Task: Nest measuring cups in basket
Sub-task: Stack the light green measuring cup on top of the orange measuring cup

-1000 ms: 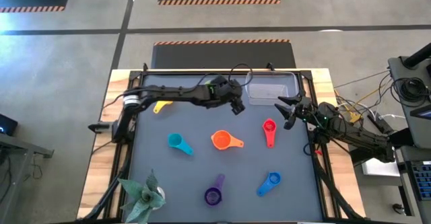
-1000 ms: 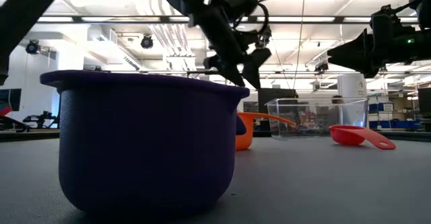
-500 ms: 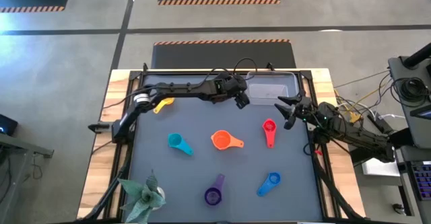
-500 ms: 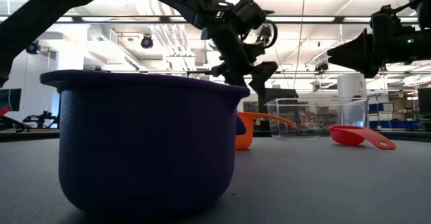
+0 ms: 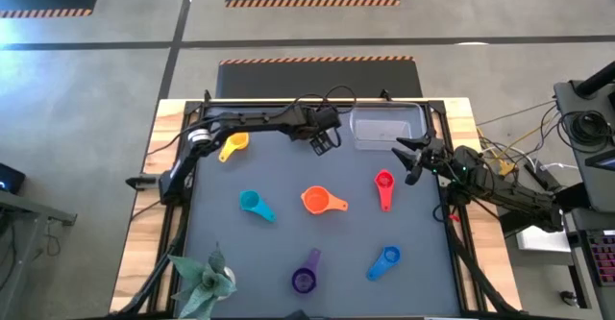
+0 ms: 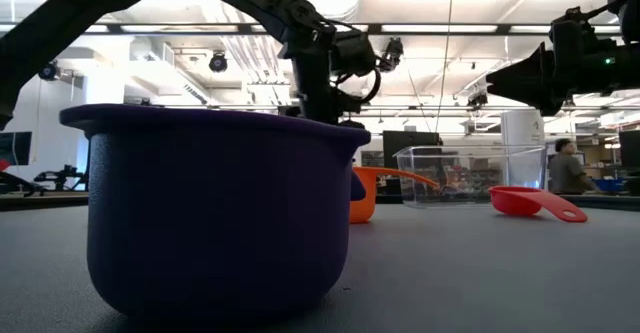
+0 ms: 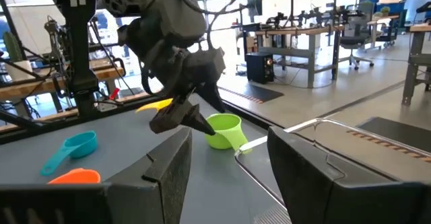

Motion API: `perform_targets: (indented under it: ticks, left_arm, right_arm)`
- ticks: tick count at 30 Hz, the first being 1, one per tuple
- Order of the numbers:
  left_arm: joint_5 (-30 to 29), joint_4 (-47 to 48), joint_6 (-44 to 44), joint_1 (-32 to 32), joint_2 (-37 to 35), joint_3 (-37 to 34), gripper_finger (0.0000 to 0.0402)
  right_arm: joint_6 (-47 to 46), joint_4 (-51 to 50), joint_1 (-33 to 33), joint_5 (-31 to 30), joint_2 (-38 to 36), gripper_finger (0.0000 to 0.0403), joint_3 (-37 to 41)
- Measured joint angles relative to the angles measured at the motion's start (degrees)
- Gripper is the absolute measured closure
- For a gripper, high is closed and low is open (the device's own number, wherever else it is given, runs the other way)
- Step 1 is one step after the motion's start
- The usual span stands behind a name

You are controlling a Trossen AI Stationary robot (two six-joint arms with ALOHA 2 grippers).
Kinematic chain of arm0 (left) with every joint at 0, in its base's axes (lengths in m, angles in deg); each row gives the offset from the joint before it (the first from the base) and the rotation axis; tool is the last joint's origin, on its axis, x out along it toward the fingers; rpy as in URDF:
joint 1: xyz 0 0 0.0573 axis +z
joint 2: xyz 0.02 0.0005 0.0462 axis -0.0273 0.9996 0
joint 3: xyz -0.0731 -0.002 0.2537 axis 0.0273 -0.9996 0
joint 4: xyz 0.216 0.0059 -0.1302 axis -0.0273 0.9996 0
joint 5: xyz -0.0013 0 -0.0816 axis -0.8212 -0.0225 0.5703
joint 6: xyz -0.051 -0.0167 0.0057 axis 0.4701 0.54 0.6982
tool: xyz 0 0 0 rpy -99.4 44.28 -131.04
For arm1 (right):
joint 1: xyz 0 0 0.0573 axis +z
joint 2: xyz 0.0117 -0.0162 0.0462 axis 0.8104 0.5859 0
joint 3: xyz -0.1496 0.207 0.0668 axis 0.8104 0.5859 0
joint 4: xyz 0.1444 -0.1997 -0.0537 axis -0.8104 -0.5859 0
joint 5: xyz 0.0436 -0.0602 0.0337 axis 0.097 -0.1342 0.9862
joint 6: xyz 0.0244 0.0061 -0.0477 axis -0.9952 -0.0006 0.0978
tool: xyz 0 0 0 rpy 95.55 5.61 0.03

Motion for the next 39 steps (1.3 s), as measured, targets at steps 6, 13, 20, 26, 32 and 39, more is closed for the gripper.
perform_targets:
  ticks: [6,13,20,26,32,39]
  left_arm:
    - [5.23,1.98,0.27,1.80,0.00,-0.89,0.0157]
    - [6.42,0.19,1.07,3.78,0.00,-4.91,0.0157]
    - [6.46,-0.86,0.90,3.97,0.00,-6.35,0.0158]
    - [6.50,-2.03,-1.19,4.14,0.00,-6.35,0.0217]
    - [8.46,-0.20,-1.18,4.99,0.00,-6.38,0.0357]
    - [10.84,0.26,2.81,5.44,-0.36,-6.39,0.0399]
  right_arm:
    - [-0.03,0.00,-0.01,0.00,0.00,0.0220,-0.01]
    - [-0.02,0.02,-0.02,0.00,0.00,0.0220,-0.01]
    - [-0.09,0.02,0.00,0.00,0.00,0.0220,0.00]
    - [-0.05,0.02,0.00,0.00,0.00,0.0220,0.00]
    - [-0.02,0.04,-0.02,0.00,0.00,0.0220,0.00]
    - [0.00,0.04,-0.01,0.00,0.00,0.0220,-0.02]
